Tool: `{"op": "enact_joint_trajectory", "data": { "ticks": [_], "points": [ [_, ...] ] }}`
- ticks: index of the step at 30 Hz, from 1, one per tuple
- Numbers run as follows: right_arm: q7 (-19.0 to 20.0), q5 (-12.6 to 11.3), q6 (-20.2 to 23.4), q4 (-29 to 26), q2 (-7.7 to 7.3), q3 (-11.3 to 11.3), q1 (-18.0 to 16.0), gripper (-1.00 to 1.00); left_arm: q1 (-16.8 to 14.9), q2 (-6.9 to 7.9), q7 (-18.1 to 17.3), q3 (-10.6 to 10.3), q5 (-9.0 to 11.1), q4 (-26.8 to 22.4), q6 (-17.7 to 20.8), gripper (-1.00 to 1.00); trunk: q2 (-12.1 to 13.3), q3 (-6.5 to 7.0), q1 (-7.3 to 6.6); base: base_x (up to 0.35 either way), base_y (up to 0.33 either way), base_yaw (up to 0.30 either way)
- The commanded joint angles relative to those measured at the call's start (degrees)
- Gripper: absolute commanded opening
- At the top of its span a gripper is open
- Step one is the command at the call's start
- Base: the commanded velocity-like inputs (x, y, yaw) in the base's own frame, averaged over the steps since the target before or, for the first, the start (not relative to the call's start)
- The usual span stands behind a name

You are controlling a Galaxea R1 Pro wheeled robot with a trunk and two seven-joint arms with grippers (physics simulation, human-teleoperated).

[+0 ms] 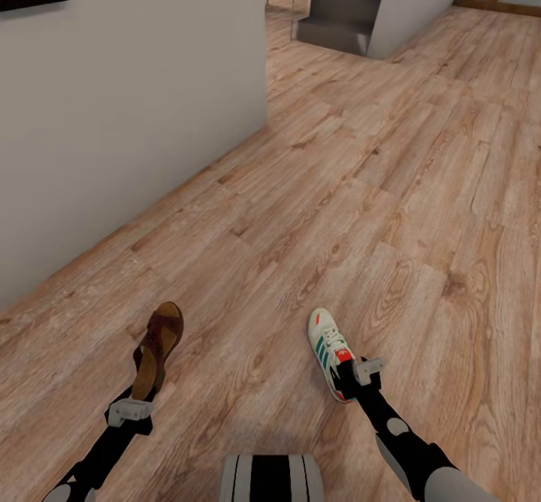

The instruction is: Pick up the two gym shoes and the two sandals from the corridor floor and place them onto the hallstand (shoe rack) in the corridor, making sure they are on the rack and not on the floor. Arrange them so the two gym shoes are next to each other and the two sandals are next to each other.

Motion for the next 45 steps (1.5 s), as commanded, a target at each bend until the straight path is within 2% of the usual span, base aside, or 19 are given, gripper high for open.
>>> {"op": "enact_joint_trajectory", "data": {
  "ticks": [1, 45],
  "points": [
    [0.16, 0.05, -0.17, 0.03, -0.02, 0.00, -0.02, 1.00, -0.03, -0.01, -0.54, 0.09, 0.37, 0.04, 0.01, -1.00, -0.01, -0.05, -0.01, 0.000, 0.000, 0.000],
    [0.10, 0.00, -0.17, 0.03, -0.19, -0.03, -0.02, 1.00, -0.03, -0.09, -0.54, 0.08, 0.28, 0.04, 0.01, -1.00, -0.01, -3.40, -0.01, 0.000, 0.000, 0.000]
  ]
}}
